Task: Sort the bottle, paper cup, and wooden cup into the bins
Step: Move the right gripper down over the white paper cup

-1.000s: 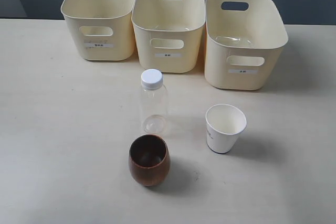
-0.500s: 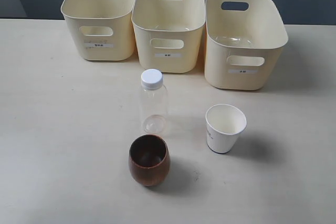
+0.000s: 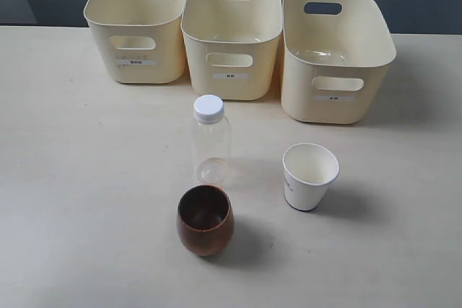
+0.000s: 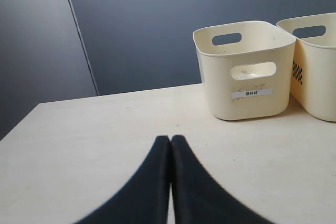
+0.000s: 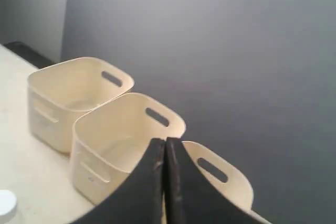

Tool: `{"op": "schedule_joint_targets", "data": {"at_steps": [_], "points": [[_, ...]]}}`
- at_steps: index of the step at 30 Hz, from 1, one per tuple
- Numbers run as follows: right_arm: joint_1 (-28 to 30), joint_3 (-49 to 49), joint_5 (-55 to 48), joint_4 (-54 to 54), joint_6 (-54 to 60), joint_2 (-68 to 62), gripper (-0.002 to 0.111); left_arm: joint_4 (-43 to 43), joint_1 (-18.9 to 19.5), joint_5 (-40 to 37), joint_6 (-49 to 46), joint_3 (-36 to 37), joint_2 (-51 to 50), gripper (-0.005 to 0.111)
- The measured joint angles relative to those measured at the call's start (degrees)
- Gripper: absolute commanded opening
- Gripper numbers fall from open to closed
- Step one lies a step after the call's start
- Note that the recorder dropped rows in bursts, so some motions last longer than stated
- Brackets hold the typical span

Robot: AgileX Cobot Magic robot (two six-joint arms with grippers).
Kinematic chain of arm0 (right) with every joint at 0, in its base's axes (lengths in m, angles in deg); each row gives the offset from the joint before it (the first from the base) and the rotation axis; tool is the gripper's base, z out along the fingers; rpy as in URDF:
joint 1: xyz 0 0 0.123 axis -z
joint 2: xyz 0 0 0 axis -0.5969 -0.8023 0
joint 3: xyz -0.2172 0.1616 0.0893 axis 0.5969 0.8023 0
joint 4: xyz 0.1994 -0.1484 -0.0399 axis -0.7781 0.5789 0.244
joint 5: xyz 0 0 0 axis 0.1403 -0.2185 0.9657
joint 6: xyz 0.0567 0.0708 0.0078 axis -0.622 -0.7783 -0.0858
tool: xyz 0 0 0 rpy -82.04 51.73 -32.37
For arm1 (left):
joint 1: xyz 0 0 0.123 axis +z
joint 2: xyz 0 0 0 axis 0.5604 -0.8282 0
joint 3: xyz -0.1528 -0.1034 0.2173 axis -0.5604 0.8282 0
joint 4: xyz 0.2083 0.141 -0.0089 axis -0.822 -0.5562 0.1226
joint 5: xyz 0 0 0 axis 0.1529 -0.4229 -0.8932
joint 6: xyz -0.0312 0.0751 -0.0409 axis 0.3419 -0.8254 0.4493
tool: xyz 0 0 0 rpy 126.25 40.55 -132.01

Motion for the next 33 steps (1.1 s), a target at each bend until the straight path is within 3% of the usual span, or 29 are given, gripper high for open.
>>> {"op": "schedule_joint_targets", "data": {"at_steps": [5, 13, 33], "points": [[-4.17, -4.74, -7.39, -7.22, 10.72, -6.62, -0.001, 0.0, 0.0, 0.0, 0.0, 0.0, 0.0, 0.0], [-4.67, -7.87, -22.39, -20.09, 28.44, -14.36, -0.001, 0.0, 0.0, 0.0, 0.0, 0.0, 0.0, 0.0], [-4.67, -7.97, -41.77, -26.74, 31.85, -25.33, -0.001, 0.0, 0.0, 0.0, 0.0, 0.0, 0.0, 0.0]]}}
